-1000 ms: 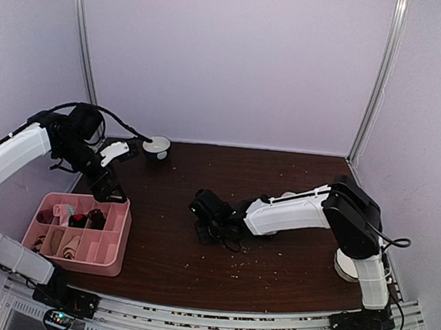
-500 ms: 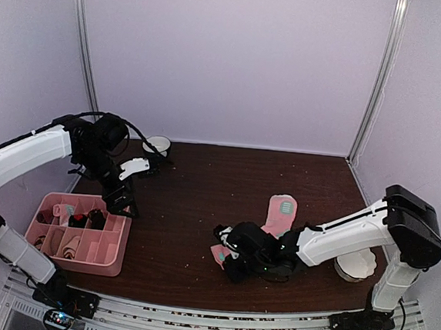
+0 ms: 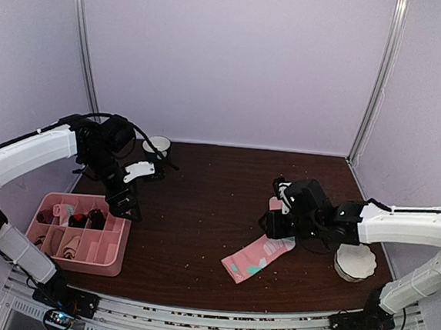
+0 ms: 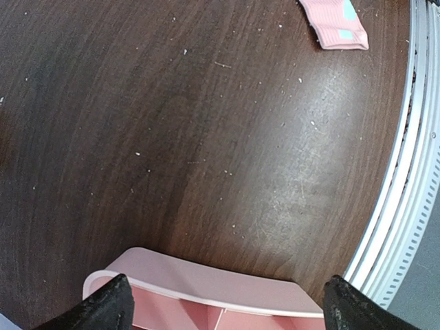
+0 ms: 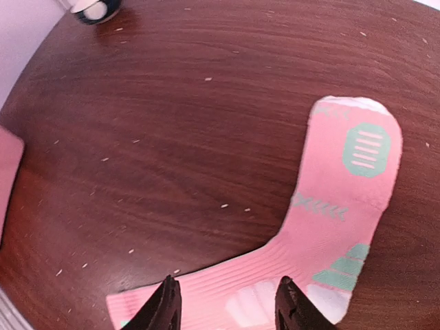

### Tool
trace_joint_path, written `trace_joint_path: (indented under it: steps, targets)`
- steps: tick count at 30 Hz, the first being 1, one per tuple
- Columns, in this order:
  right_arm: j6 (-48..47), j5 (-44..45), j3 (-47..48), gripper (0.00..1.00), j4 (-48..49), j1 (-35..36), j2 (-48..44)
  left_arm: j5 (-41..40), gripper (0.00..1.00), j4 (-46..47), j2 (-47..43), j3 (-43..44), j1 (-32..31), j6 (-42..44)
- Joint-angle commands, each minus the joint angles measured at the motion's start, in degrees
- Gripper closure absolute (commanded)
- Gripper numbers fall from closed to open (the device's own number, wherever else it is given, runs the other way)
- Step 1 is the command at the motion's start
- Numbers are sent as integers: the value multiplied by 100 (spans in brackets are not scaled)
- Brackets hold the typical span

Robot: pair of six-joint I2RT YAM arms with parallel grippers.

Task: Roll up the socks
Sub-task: Adjust the sock at the center of the board.

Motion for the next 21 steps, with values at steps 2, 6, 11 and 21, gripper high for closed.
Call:
trace_joint_path:
  steps: [2, 6, 11, 21]
  targets:
    - [302, 895, 373, 57, -1104, -456, 892, -157, 2, -32, -112, 4, -14, 8]
    - [387, 1042, 541, 61, -1185, -581, 1649, -289, 2, -29, -143, -69, -16, -25]
    - [439, 835, 707, 67, -1014, -584, 2317, -286, 2, -24, -248, -131, -18, -35]
    - [-475, -255, 2586, 70, -1079, 84, 3876, -399, 2, -15, -466, -330, -14, -56]
